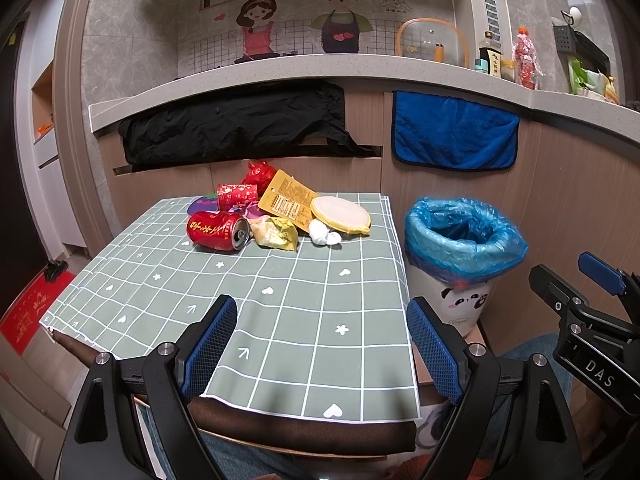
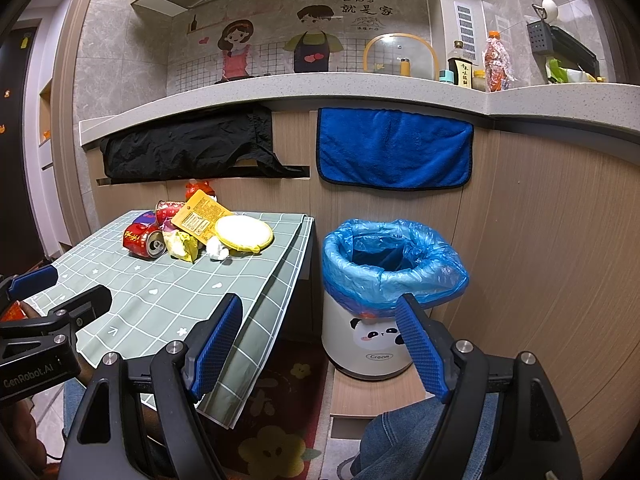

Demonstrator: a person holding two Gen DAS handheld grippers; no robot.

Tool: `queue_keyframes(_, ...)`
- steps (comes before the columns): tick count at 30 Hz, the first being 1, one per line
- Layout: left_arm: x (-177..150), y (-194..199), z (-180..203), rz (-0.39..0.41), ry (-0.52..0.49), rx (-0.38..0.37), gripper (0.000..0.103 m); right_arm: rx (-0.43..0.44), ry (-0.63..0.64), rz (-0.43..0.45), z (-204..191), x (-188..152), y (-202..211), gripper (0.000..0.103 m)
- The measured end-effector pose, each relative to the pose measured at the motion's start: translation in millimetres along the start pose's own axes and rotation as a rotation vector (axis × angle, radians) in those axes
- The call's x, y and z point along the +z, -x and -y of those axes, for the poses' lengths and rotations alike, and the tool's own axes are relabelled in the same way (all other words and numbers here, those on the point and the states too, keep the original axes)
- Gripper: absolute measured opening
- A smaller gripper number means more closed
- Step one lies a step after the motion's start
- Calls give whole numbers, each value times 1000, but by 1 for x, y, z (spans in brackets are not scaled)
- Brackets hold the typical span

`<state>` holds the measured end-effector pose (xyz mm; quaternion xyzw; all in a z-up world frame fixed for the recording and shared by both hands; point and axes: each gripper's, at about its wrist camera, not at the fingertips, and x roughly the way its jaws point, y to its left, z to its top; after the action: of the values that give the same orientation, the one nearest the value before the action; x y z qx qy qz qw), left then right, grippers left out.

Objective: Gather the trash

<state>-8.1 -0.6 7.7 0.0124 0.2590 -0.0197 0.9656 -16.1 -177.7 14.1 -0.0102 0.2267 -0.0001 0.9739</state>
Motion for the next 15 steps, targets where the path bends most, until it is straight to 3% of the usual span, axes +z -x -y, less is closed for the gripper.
queue_keyframes(15,5,-8,-7,-3,21,-4,86,-2,1,-3,1,0,-2,76)
